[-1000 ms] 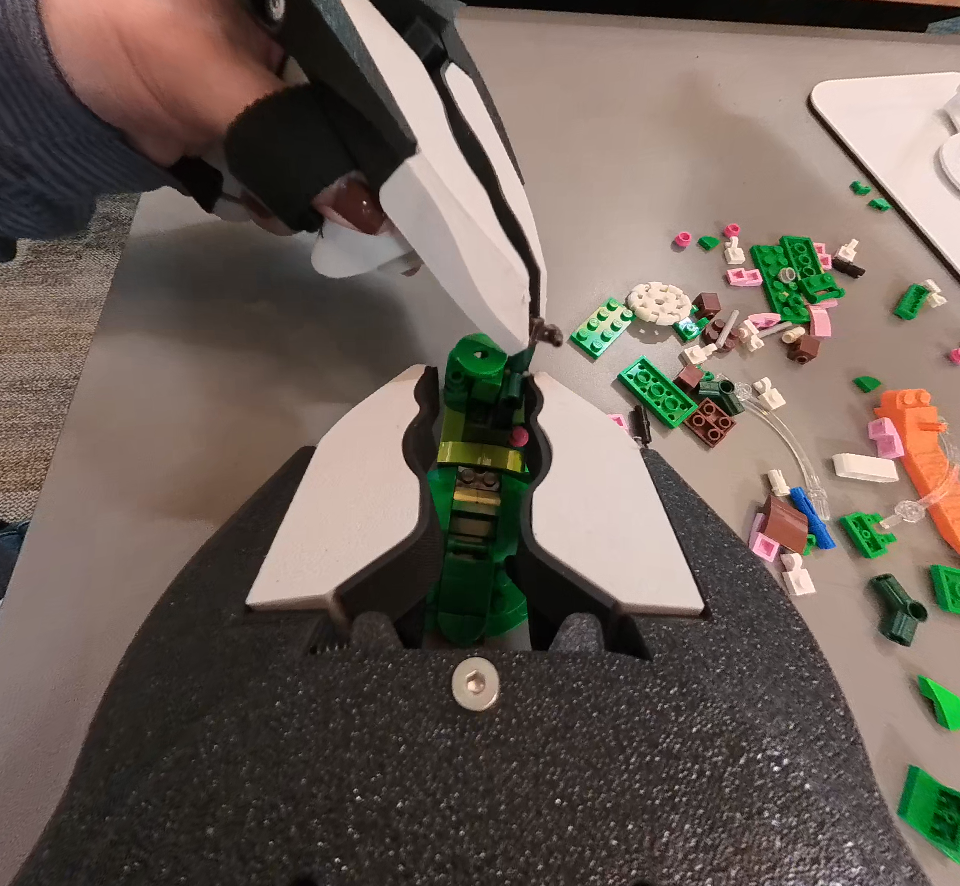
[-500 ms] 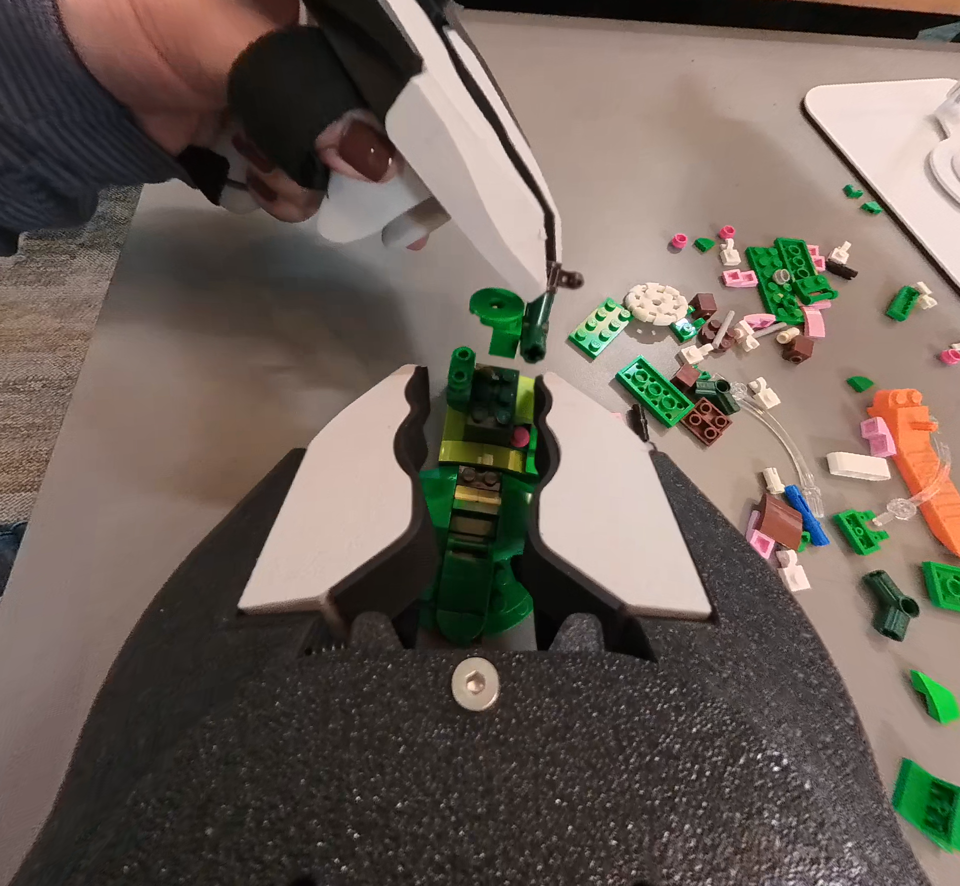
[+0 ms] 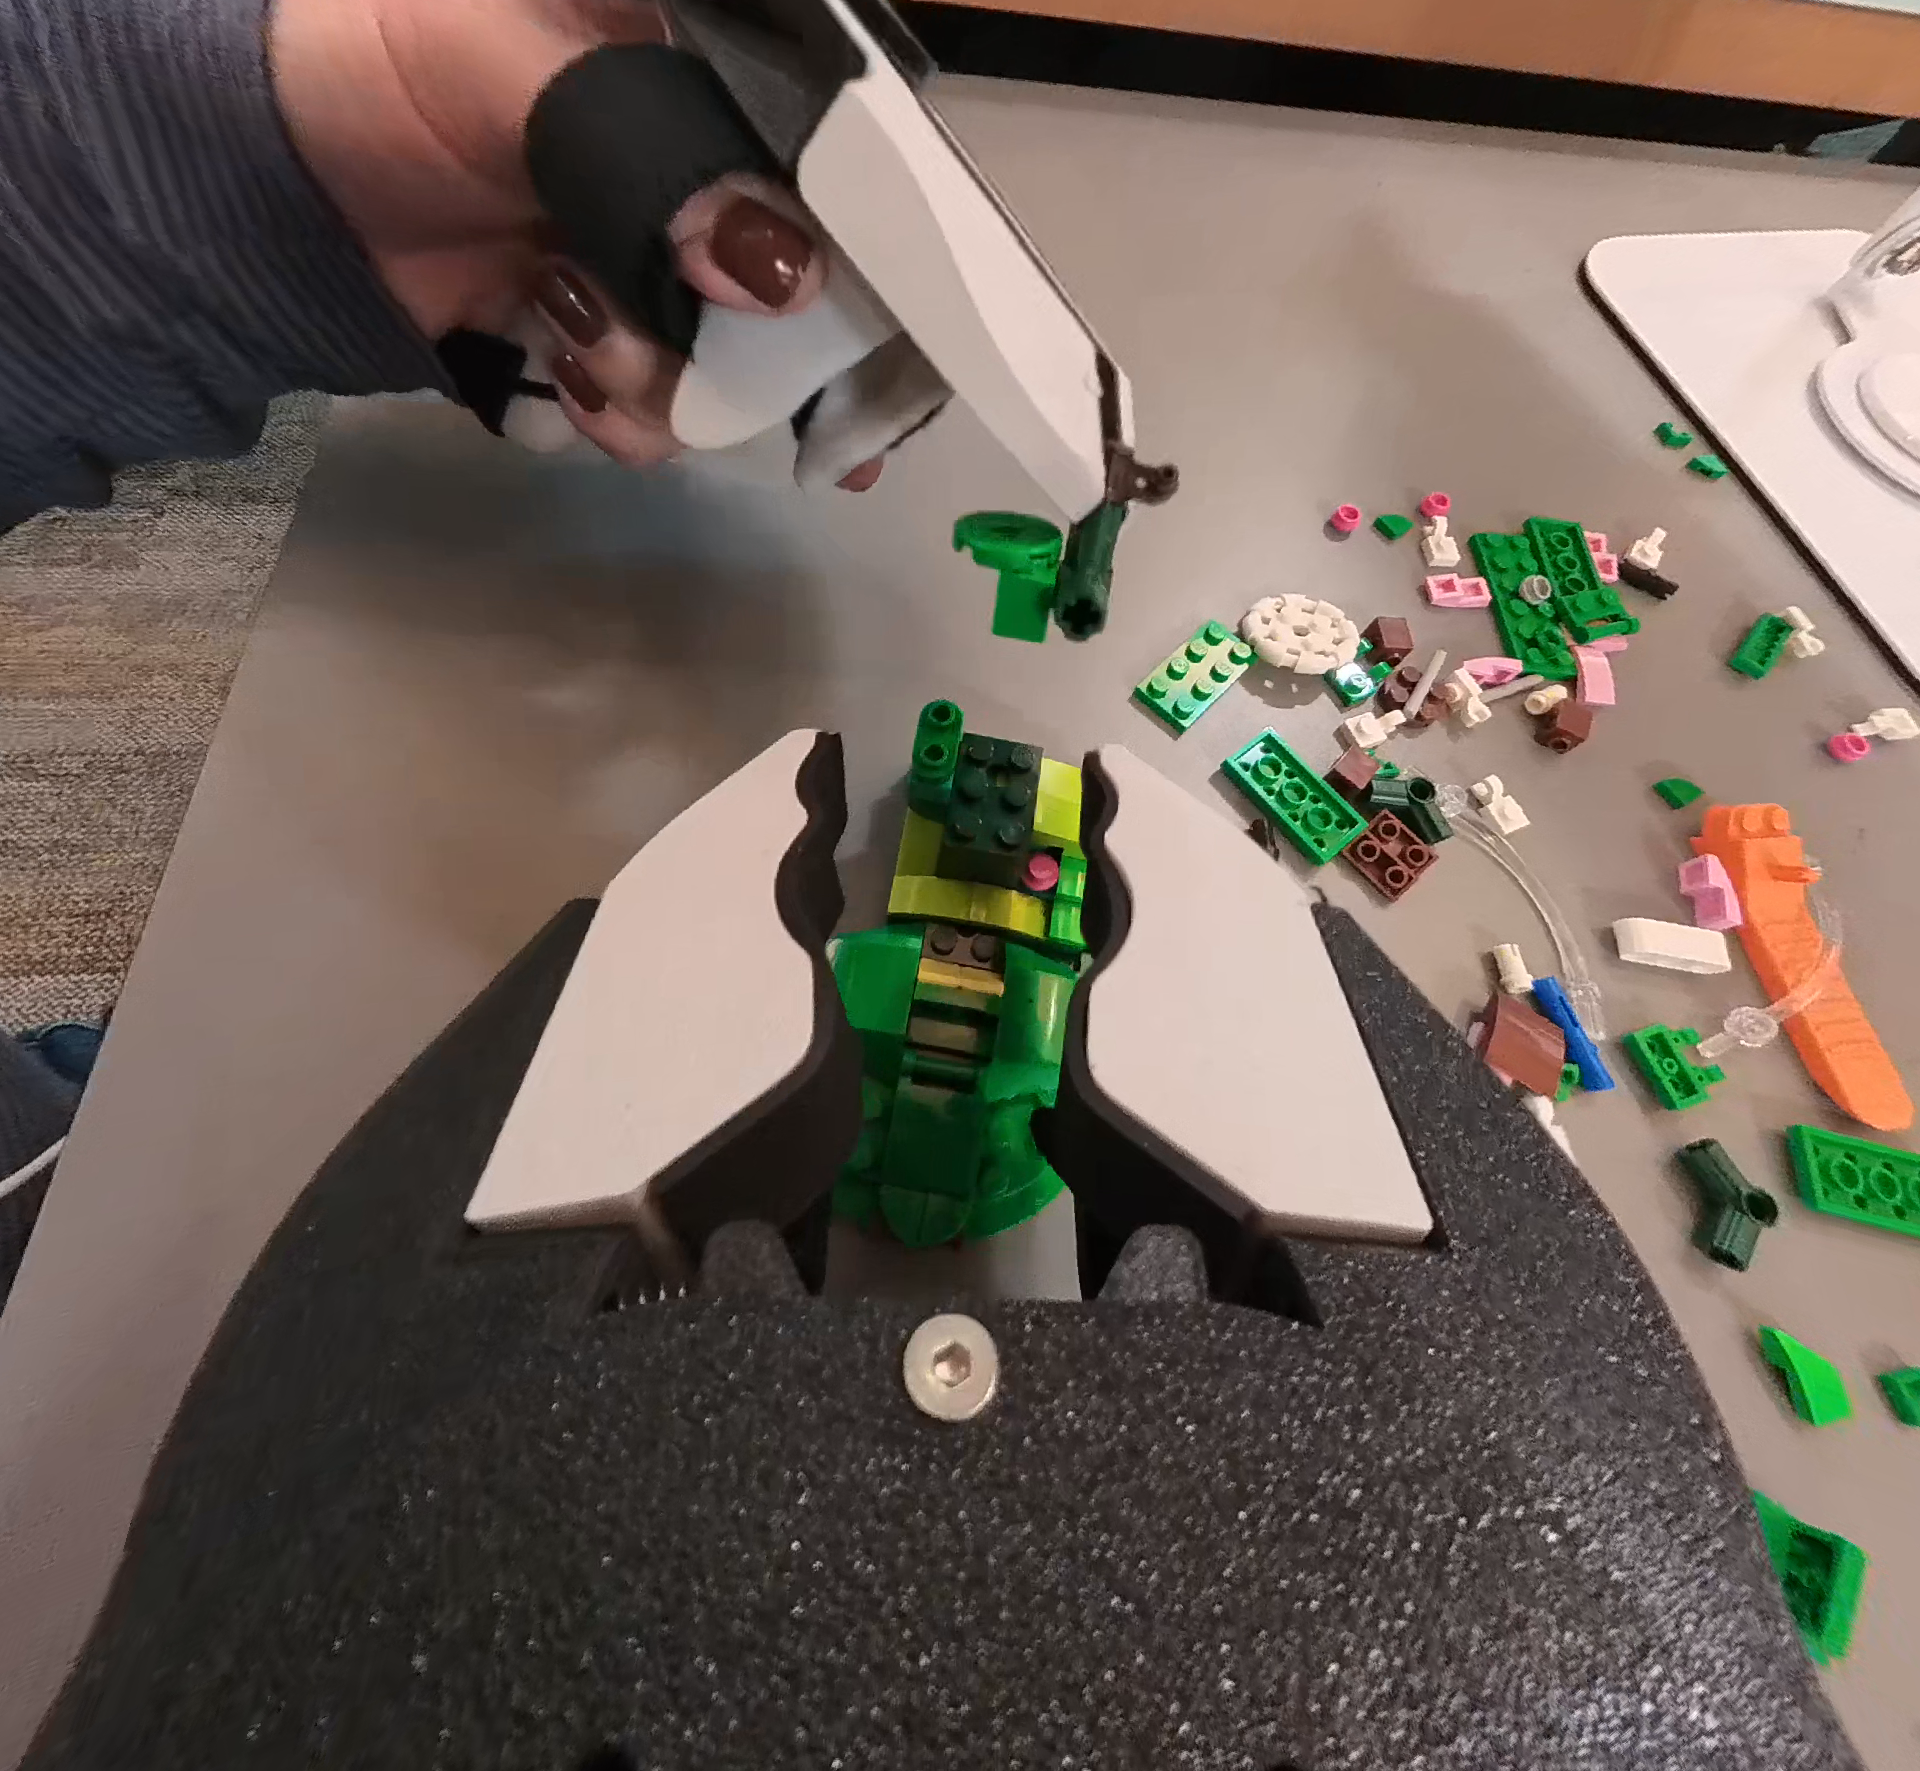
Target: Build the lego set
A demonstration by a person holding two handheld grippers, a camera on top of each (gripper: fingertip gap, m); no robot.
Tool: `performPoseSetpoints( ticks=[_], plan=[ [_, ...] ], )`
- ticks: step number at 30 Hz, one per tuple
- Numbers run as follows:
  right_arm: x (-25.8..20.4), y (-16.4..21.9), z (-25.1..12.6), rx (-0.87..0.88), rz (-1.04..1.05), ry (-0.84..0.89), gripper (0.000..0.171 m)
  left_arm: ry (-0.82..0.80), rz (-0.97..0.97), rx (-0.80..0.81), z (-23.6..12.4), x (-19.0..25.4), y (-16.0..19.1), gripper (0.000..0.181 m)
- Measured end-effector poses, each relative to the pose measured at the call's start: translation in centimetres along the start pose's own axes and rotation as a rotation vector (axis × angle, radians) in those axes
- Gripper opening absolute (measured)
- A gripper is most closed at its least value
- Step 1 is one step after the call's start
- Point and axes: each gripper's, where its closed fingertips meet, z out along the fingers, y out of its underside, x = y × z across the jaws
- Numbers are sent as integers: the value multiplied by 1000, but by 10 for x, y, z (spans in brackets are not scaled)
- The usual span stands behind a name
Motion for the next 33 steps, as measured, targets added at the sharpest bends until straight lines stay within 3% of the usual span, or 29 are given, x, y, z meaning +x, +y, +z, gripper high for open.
performPoseSetpoints(
  ticks=[7,33],
  plan=[
    [2,3,-1,-8,19,-2,44,-222,142,-102,7,-8,10,6],
    [0,7,6,-25,8,9,48,-307,154,-158,12,-15,26,6]
  ],
)
